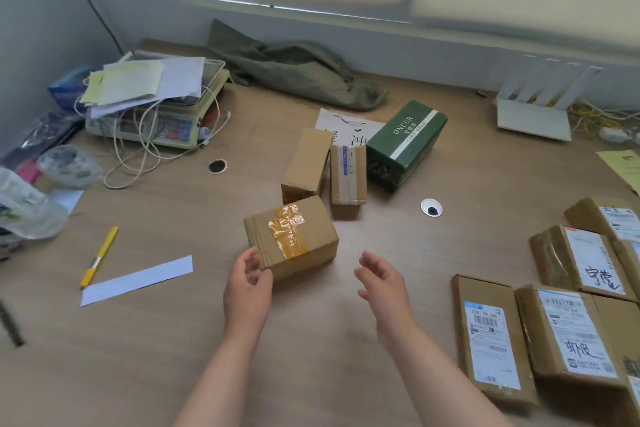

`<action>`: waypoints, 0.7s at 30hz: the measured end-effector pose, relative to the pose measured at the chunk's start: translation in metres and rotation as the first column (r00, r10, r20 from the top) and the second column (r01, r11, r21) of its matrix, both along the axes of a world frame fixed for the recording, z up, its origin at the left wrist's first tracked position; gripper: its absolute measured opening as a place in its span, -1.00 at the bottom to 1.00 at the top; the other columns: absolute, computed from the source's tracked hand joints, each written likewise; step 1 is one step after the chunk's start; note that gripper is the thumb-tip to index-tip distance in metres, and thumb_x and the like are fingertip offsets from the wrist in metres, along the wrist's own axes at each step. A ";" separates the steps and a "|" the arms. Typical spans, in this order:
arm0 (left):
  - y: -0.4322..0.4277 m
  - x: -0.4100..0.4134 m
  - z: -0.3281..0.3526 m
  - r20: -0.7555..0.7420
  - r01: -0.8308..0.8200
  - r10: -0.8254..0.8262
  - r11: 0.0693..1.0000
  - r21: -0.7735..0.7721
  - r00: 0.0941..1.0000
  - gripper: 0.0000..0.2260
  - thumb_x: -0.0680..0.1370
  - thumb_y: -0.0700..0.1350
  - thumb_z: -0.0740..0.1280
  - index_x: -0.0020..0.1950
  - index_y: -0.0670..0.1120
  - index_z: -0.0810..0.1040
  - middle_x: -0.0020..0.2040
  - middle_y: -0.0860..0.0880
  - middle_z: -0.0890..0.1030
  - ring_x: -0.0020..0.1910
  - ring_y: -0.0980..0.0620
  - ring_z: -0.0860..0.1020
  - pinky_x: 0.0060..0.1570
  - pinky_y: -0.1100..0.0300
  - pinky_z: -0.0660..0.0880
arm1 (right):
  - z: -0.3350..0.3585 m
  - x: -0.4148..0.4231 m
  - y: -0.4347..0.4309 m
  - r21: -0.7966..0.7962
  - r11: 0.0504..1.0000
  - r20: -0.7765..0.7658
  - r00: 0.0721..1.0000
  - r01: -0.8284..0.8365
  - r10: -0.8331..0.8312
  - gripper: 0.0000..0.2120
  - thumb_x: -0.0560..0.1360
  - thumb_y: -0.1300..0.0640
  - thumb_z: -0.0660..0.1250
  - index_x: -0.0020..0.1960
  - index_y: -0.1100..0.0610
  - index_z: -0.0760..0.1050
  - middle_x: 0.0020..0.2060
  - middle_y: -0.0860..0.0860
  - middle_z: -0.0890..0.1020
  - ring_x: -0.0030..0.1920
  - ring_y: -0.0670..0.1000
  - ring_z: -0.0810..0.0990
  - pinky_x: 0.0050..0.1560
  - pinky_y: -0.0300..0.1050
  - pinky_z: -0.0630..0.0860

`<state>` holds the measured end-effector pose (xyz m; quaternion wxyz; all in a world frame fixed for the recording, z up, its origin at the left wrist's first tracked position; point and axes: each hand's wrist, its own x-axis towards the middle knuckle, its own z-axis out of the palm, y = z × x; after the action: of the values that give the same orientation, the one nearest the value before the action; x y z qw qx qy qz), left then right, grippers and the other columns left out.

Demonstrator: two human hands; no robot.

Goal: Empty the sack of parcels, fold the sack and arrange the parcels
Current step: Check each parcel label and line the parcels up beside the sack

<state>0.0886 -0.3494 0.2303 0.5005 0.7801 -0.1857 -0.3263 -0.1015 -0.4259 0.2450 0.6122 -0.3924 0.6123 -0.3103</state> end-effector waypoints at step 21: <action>-0.001 0.028 -0.017 -0.206 0.013 -0.015 1.000 -0.012 0.978 -0.65 0.60 -0.21 0.31 0.37 0.04 0.47 0.24 0.02 0.59 0.21 0.06 0.56 0.14 0.17 0.48 | 0.000 0.061 -0.012 0.077 0.984 -0.060 0.985 -0.159 0.164 -0.74 0.64 0.12 0.19 0.31 -0.04 0.42 0.11 -0.12 0.55 0.07 -0.14 0.52 0.04 -0.16 0.50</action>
<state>0.1167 -0.3500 0.2132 0.5188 0.7381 -0.1400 -0.4081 -0.0405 -0.4374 0.2448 0.6284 -0.4286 0.6092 -0.2245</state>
